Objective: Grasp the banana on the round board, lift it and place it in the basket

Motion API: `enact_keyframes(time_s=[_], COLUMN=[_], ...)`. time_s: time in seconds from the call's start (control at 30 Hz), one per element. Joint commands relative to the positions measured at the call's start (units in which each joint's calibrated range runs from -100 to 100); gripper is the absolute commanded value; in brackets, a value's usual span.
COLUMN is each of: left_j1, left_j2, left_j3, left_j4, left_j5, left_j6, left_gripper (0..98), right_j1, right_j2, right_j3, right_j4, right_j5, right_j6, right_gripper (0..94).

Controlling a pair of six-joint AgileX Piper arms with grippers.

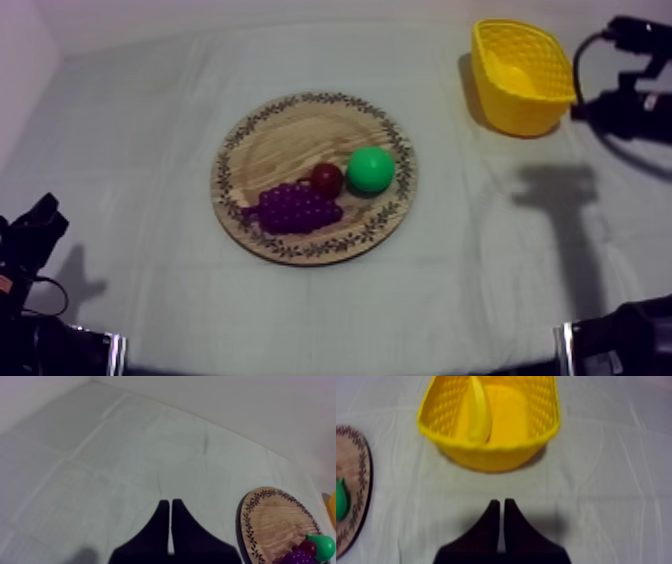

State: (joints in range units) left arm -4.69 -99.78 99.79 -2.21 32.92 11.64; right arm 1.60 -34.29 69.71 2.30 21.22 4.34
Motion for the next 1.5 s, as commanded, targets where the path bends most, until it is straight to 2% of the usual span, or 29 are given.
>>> enact_keyframes(time_s=[0.0,0.27,0.63,0.83,1.17,1.47], left_j1=[0.0,0.0,0.0,0.0,0.0,0.0], left_j2=[0.0,0.0,0.0,0.0,0.0,0.0], left_j3=[0.0,0.0,0.0,0.0,0.0,0.0], left_j4=[0.03,0.03,0.03,0.03,0.03,0.03], left_j5=[0.0,0.0,0.0,0.0,0.0,0.0], left_j6=[0.0,0.0,0.0,0.0,0.0,0.0], left_gripper=[0.1,0.1,0.1,0.1,0.1,0.1], right_j1=[-0.3,-0.4,0.5,2.4,4.5,4.5], right_j2=[-16.1,-39.2,-57.9,-60.9,-61.4,-61.4], right_j3=[12.2,24.1,29.8,30.0,30.1,30.1], right_j4=[0.4,-0.2,-2.7,-3.0,-3.1,-3.1], right_j5=[1.2,7.9,15.6,16.5,16.6,16.6], right_j6=[-0.9,-1.0,0.8,-0.8,6.7,7.2], right_gripper=[0.8,0.6,0.6,0.6,0.6,0.6])
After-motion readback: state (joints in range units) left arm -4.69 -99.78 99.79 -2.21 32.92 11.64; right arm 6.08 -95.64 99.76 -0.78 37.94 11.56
